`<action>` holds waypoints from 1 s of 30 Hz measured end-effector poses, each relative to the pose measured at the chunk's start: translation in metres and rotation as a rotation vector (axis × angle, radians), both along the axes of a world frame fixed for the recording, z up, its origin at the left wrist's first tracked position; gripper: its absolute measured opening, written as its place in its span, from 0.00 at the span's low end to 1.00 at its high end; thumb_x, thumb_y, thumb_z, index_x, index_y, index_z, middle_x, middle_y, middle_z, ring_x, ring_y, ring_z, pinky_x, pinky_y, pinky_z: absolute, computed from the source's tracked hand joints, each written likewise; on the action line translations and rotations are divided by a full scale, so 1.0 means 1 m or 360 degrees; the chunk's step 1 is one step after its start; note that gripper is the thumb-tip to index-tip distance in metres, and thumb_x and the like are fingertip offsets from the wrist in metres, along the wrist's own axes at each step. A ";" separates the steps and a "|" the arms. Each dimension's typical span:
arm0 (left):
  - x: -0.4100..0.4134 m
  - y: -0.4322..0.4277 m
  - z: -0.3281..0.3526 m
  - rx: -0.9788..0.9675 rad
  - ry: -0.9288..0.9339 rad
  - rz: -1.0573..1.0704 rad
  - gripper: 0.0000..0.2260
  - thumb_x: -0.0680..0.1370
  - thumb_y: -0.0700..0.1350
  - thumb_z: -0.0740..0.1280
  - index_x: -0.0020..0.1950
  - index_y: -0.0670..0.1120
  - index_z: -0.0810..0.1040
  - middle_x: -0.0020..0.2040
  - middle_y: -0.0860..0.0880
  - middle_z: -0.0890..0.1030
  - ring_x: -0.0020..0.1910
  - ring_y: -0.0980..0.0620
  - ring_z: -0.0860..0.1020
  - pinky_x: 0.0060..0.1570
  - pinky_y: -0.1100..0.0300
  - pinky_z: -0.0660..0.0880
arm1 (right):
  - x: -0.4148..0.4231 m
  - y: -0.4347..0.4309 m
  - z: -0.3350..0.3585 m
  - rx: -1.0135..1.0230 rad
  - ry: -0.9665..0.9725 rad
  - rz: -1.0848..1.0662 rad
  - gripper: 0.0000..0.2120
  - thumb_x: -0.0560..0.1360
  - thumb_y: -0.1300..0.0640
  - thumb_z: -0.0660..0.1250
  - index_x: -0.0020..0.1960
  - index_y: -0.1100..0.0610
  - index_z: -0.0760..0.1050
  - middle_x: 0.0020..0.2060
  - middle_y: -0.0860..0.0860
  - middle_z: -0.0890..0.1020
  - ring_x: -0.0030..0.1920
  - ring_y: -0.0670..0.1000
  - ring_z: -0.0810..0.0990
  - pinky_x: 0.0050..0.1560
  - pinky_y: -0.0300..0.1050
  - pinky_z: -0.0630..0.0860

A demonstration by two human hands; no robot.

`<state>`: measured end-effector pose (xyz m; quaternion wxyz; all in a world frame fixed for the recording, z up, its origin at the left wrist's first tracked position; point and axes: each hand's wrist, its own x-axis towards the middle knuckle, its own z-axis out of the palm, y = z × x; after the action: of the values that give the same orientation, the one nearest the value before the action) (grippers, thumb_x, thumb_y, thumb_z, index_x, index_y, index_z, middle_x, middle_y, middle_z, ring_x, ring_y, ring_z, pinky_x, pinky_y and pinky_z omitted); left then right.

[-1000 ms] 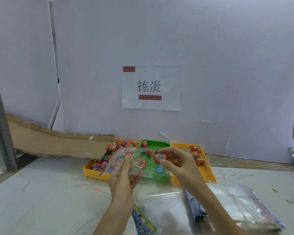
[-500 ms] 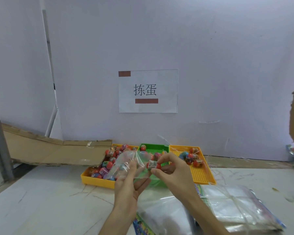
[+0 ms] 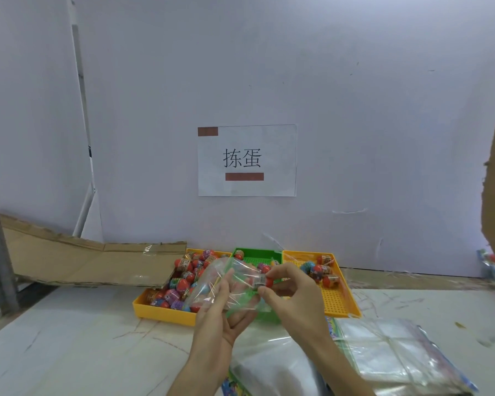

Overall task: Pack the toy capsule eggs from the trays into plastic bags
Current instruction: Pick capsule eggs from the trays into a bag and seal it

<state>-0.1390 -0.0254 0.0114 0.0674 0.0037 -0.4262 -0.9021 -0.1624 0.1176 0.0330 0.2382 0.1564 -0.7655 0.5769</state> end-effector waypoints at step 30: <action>0.006 0.004 -0.002 -0.0368 -0.0019 -0.0227 0.22 0.76 0.30 0.69 0.64 0.53 0.76 0.56 0.43 0.86 0.52 0.39 0.86 0.46 0.52 0.85 | -0.009 0.010 -0.005 0.0379 0.0356 -0.0100 0.21 0.70 0.53 0.80 0.62 0.50 0.80 0.58 0.40 0.77 0.61 0.39 0.74 0.62 0.32 0.70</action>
<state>-0.1331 -0.0213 0.0096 0.0006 -0.0289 -0.5269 -0.8495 -0.1711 0.1273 0.0283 0.3196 0.2228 -0.8017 0.4532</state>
